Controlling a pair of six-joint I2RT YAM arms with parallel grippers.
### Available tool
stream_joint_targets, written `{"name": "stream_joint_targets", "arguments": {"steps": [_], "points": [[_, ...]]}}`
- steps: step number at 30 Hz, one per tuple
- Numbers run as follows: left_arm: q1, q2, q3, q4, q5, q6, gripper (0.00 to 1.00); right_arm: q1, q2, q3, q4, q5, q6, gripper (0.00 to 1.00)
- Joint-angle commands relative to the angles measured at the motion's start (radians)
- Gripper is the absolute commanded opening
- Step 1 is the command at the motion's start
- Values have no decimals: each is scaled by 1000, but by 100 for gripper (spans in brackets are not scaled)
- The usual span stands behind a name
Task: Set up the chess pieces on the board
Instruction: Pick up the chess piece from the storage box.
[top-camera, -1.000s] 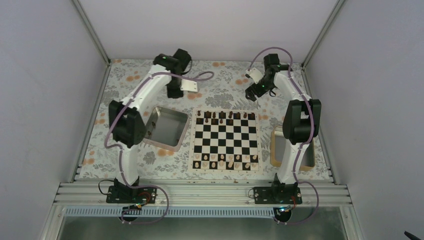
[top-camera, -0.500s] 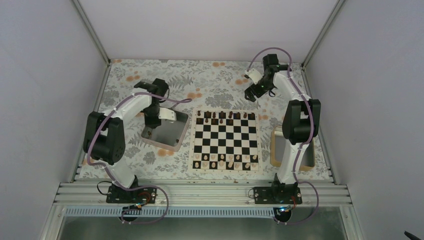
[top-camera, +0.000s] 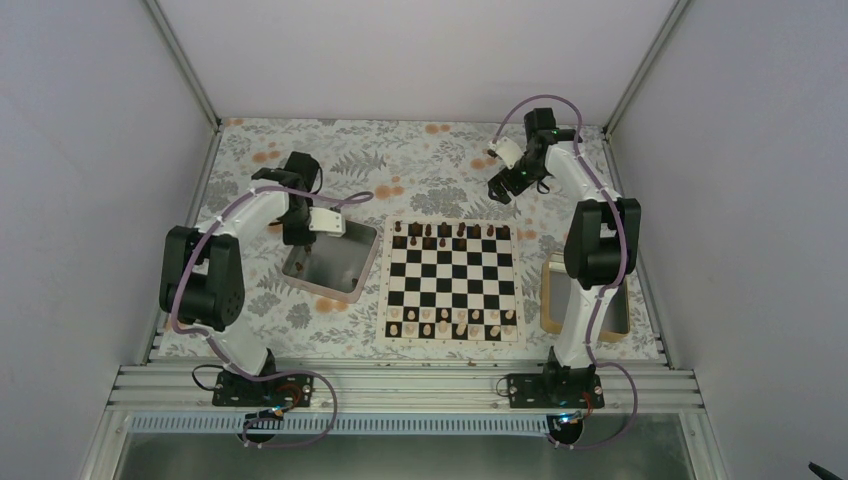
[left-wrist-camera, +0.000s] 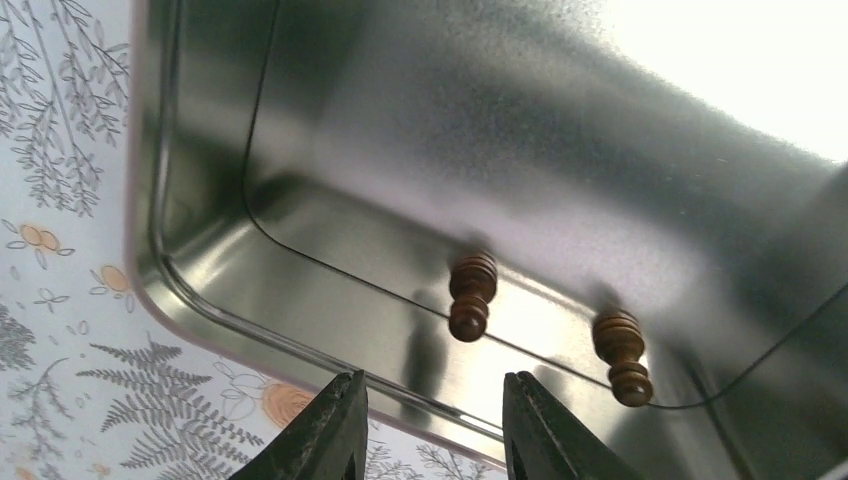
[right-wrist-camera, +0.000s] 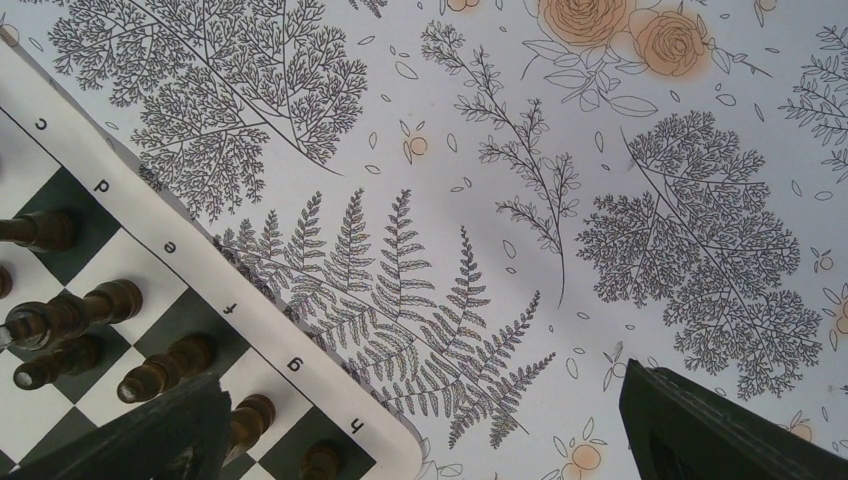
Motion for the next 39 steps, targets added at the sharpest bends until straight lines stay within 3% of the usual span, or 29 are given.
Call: {"name": "stream_joint_targets", "arguments": {"steps": [1, 26, 34, 39], "points": [[6, 25, -2, 44, 40, 49, 35, 9, 5, -5, -8, -15, -9, 100], [2, 105, -53, 80, -34, 79, 35, 10, 11, -6, -10, -12, -9, 100], [-8, 118, -49, 48, -72, 66, 26, 10, 12, -5, -11, -12, -9, 100], [-29, 129, -43, 39, -100, 47, 15, 10, 11, -7, -9, -12, -10, 100]]}}
